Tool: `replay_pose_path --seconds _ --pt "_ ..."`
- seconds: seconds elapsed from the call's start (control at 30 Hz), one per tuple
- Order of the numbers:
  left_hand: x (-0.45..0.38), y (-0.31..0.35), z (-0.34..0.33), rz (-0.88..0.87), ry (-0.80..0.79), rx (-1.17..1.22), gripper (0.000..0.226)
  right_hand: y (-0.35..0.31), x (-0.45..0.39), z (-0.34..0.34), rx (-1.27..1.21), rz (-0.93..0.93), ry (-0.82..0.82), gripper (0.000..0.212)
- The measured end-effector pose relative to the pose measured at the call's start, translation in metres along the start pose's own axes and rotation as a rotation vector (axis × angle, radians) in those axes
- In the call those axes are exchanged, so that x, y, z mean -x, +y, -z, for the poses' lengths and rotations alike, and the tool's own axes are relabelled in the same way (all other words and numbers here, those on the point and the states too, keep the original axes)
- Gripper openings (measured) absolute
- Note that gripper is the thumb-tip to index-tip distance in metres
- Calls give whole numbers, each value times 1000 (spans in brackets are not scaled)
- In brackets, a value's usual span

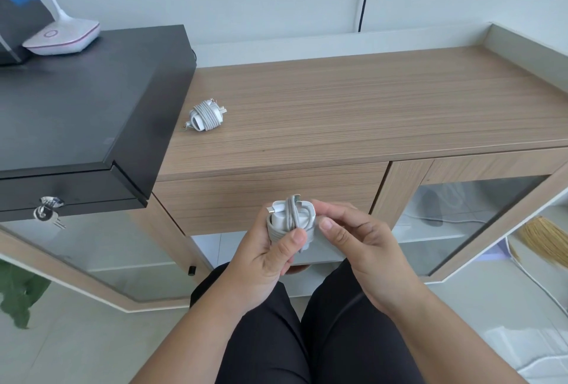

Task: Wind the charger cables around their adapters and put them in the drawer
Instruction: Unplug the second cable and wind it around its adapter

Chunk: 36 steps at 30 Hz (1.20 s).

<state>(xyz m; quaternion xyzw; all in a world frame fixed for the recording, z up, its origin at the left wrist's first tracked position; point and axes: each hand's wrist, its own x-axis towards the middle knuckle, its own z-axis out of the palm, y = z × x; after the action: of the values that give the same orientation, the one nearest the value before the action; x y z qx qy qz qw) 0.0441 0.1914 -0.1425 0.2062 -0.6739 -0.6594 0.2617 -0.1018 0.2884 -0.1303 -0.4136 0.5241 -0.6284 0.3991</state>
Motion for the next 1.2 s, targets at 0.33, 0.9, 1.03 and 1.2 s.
replay_pose_path --seconds 0.33,0.9,1.03,1.2 --pt "1 0 2 -4 -48 -133 70 -1 -8 10 203 208 -10 21" --pt "3 7 8 36 -131 -193 66 -81 -59 8 931 156 -650 23" --pt "3 11 8 63 -138 -208 51 -90 -72 -2 911 82 -722 15" --pt "5 18 6 88 -152 -175 18 -85 -82 0 626 -50 -804 16"
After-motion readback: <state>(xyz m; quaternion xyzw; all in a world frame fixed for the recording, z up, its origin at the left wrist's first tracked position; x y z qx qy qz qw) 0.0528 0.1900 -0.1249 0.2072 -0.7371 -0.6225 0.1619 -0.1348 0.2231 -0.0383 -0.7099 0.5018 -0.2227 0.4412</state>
